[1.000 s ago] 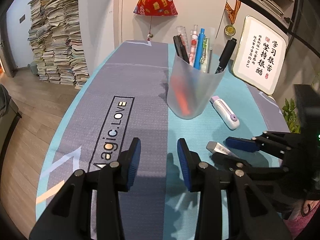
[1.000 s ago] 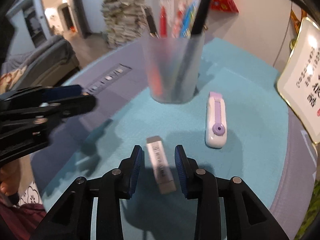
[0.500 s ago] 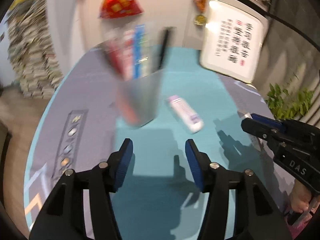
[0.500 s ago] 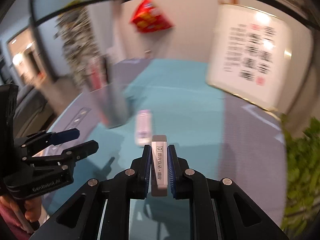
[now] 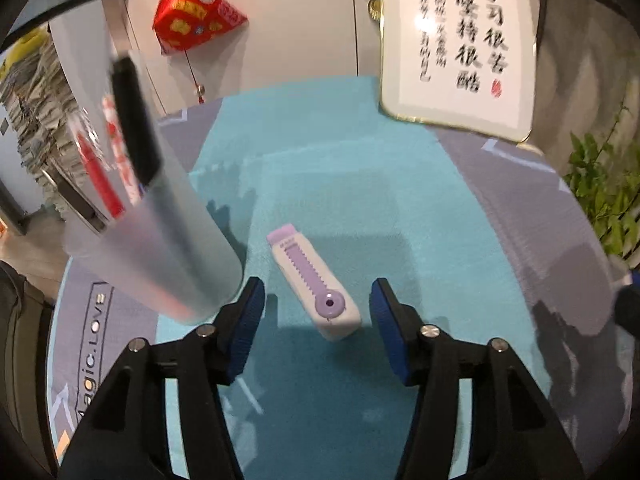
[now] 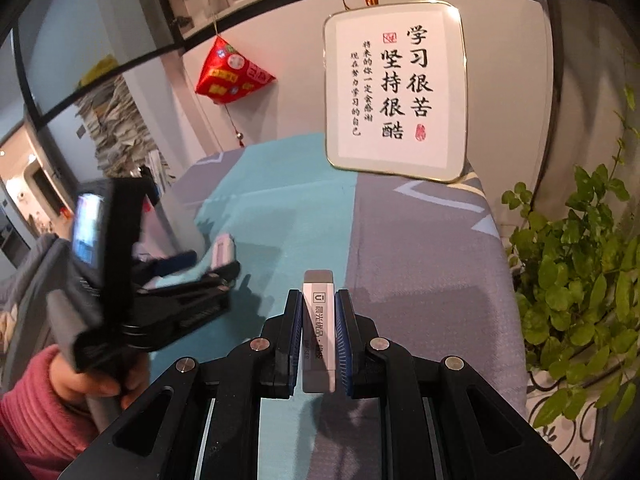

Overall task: Organize stationery
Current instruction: 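Grasp the purple-and-white cutter with the left tool while the right tool holds the eraser, then drop the white eraser into the cup with the right tool while the left tool holds the cutter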

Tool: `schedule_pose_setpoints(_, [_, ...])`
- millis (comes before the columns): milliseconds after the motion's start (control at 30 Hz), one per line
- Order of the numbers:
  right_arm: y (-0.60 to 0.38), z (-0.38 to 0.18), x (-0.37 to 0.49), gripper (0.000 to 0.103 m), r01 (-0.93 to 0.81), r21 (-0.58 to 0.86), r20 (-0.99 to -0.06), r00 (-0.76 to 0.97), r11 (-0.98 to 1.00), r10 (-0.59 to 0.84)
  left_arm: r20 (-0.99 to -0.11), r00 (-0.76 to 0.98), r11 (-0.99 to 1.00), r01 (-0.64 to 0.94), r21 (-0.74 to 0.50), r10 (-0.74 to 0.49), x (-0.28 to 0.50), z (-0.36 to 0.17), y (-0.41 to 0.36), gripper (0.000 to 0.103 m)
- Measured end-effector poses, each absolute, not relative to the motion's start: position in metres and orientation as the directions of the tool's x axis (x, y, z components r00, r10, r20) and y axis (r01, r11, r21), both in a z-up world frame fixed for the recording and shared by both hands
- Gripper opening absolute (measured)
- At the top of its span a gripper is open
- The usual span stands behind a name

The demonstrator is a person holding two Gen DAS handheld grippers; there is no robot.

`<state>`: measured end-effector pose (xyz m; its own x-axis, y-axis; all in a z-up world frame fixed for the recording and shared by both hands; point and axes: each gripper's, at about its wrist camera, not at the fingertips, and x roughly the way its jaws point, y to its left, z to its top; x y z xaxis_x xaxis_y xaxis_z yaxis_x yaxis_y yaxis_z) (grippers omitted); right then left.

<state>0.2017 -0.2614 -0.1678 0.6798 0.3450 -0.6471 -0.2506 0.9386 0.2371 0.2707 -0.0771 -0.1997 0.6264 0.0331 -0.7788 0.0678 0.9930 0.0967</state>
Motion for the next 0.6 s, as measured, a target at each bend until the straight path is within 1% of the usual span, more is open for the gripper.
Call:
schedule_pose_setpoints(33, [-0.26,-0.167,0.202,0.017,-0.26,0.24,-0.643,0.68,0.935,0.354,-0.793,0.609,0.994,0.07,0.086,0.026,0.273,-0.203,-0.076,0.03])
schedule_pose_setpoints(67, [-0.259,-0.167,0.2,0.017,-0.265,0.24,-0.641,0.68,0.934,0.357,-0.804,0.594,0.995,0.066,0.081,0.026,0.274,-0.205,-0.073,0.024])
schedule_pose_setpoints(167, [-0.255,-0.166,0.201,0.017,-0.278,0.24,-0.64,0.675,0.93,0.368,-0.801,0.599,0.996,0.073,0.041,-0.011,0.269,-0.201,-0.062,0.023])
schedule_pose_setpoints(400, [-0.237,-0.156,0.2,0.017,-0.318,0.232,-0.624,0.676,0.919,0.392,-0.728,0.678,0.986,0.164,0.016,-0.101,0.219,-0.163,-0.041,0.023])
schedule_pose_setpoints(600, [-0.205,-0.144,0.2,0.017,-0.366,0.213,-0.618,0.667,0.906,0.415,-0.694,0.706,0.986,0.165,-0.033,-0.141,0.19,-0.15,-0.016,0.023])
